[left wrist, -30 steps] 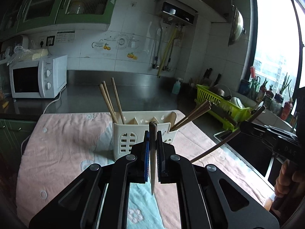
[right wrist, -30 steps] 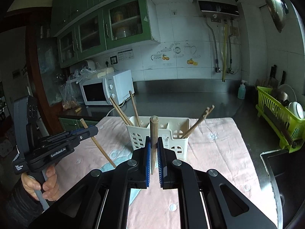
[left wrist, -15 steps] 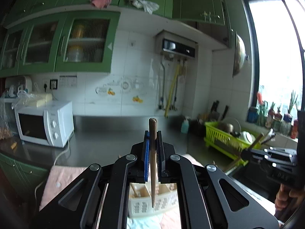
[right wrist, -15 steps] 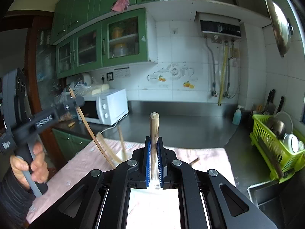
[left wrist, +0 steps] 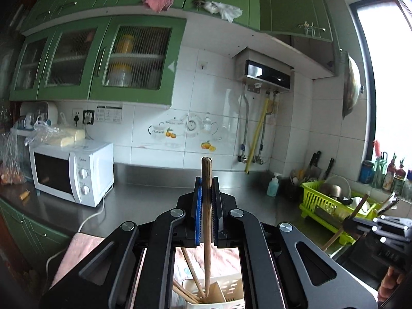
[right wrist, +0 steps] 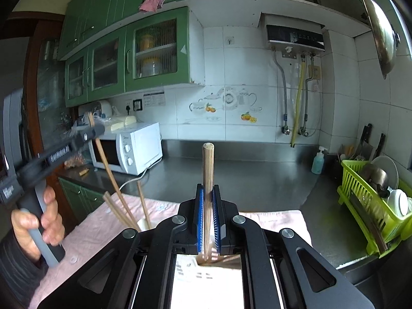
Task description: Organize utensils
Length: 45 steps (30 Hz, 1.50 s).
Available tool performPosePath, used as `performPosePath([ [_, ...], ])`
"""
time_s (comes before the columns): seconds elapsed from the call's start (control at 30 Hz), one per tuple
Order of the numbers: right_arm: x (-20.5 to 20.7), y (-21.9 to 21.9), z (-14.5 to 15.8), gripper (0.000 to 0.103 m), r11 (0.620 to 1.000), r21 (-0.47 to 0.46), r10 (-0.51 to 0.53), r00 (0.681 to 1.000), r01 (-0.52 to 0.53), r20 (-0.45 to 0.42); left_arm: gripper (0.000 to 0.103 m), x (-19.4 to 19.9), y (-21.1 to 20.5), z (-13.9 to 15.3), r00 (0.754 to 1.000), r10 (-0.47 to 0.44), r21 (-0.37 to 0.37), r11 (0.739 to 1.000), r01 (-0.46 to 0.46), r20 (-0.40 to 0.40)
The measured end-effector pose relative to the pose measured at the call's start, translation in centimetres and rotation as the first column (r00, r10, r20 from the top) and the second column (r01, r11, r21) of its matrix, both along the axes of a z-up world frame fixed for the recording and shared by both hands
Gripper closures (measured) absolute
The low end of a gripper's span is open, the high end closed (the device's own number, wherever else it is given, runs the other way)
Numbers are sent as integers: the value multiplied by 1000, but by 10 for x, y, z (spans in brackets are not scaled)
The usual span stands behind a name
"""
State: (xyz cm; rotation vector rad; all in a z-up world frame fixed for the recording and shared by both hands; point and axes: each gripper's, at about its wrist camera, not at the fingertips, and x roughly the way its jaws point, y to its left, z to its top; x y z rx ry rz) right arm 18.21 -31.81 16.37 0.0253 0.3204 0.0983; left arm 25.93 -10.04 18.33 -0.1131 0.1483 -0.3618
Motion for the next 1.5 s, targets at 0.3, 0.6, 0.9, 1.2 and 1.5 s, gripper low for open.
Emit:
performPosePath([
  [0.3,27,-1,-25,96,1000,4,6,997,-6,-71,98,24,-5,-30,998,6,10,1000,-5,-60],
  [0.6,40,2,-50,91,1000,9,16,989,-15,-150,80,26,1,-50,989,-13,27,999,17,-145],
  [0.9,4,3,-44,78,1000,7,1,993,0,-121,30,-23,12,-50,992,-17,37,999,21,-125],
  [1.2,-61,16,-58,55,999,42,15,993,-10,-118,5,-93,38,-61,987,-8,63,998,19,-160],
  [1.5,-122,40,-104,26,997,75,45,984,-32,-171,5,-150,68,-107,968,7,93,996,17,-250],
])
